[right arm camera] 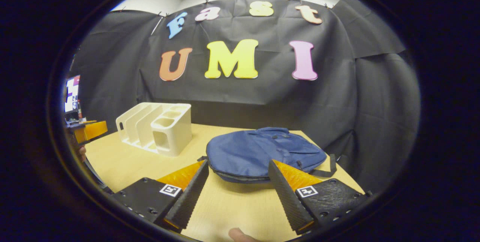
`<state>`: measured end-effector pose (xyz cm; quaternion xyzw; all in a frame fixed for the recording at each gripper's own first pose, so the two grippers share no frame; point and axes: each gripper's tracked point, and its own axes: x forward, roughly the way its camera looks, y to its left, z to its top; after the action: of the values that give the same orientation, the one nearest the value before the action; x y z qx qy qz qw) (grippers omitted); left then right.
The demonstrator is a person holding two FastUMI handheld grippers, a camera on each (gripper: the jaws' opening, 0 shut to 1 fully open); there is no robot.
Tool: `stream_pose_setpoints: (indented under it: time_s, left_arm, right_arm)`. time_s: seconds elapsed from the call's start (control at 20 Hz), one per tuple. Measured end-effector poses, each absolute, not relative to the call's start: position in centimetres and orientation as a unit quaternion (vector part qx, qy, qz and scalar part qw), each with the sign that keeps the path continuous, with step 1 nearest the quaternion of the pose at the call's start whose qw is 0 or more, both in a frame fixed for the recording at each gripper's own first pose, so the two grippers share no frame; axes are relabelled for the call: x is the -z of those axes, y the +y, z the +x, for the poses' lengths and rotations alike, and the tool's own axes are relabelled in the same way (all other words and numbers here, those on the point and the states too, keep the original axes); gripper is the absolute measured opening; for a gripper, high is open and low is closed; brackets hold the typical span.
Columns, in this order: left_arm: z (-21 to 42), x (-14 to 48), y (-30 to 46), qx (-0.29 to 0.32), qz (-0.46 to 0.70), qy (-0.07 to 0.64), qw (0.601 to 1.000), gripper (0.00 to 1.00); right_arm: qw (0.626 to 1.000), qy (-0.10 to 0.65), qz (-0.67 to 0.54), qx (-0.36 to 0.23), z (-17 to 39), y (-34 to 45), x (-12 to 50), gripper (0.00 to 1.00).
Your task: Open the schoolbag, grab two books from the bookshelf and put them into the schoolbag.
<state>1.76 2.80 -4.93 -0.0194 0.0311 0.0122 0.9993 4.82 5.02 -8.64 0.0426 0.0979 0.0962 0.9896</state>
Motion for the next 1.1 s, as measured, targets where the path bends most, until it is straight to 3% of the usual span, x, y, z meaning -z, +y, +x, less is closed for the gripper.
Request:
stream_pose_setpoints:
  time_s: [0.5, 1.1]
  left_arm:
    - [-1.0, 2.4, 4.4, -0.018, 0.009, 0.009, 1.0, 0.94]
    - [-2.2, 1.0, 5.0, -0.026, 0.029, -0.011, 0.999, 0.94]
  right_arm:
    - [0.997, 0.032, 0.056, -0.046, -0.6, 1.6, 2.2, 0.97]
    - [0.999, -0.008, 0.045, -0.012, -3.6, -1.7, -2.9, 0.95]
